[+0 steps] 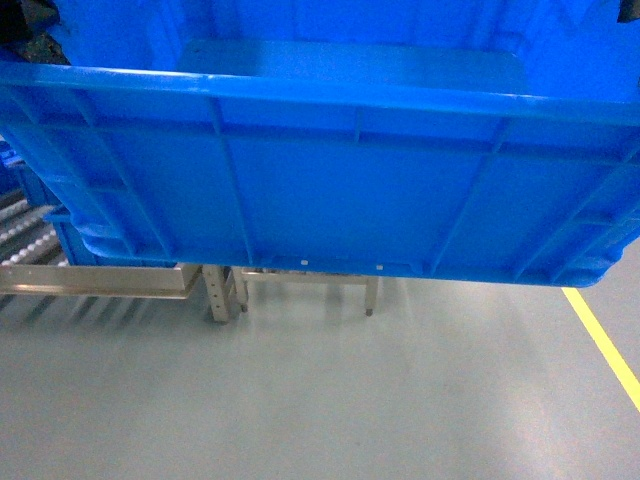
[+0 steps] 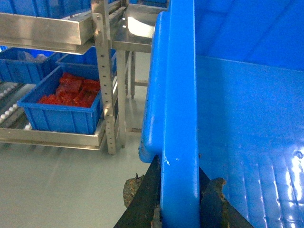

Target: Place box next to blue box on left shelf

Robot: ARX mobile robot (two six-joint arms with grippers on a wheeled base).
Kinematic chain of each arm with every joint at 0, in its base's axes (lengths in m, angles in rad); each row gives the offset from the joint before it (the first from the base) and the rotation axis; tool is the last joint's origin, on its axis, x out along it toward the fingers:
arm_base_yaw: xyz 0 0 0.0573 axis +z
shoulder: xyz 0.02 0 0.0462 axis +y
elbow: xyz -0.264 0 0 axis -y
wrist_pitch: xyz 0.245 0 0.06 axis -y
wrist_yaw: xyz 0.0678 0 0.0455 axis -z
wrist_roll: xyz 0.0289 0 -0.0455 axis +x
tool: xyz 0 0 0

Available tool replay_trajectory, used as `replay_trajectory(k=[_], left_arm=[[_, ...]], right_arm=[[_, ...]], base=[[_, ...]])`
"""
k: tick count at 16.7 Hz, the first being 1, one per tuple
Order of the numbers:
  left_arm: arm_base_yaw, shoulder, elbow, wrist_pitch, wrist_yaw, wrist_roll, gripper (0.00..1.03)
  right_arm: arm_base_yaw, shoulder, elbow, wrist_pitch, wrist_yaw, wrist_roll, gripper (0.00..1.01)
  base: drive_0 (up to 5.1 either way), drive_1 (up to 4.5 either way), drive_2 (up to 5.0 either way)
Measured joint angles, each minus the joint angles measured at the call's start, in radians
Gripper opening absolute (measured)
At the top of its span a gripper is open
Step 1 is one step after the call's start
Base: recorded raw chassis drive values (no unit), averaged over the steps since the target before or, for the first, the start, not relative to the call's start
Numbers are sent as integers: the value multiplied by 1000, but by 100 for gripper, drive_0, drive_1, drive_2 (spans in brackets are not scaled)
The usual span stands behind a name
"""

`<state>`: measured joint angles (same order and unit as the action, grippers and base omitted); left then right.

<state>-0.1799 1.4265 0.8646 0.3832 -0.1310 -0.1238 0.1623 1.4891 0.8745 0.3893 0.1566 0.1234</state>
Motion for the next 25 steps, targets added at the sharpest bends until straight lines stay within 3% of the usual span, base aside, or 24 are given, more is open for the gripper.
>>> replay_trajectory(k=[21,25], left_arm=[[0,2,-1,6,0,0,8],[0,2,-1,4,1,0,8]], right_arm=[[0,0,0,3,3,-1,19],[0,0,0,0,3,-1,19]], base=[[-2,419,-423],[-500,246,246]])
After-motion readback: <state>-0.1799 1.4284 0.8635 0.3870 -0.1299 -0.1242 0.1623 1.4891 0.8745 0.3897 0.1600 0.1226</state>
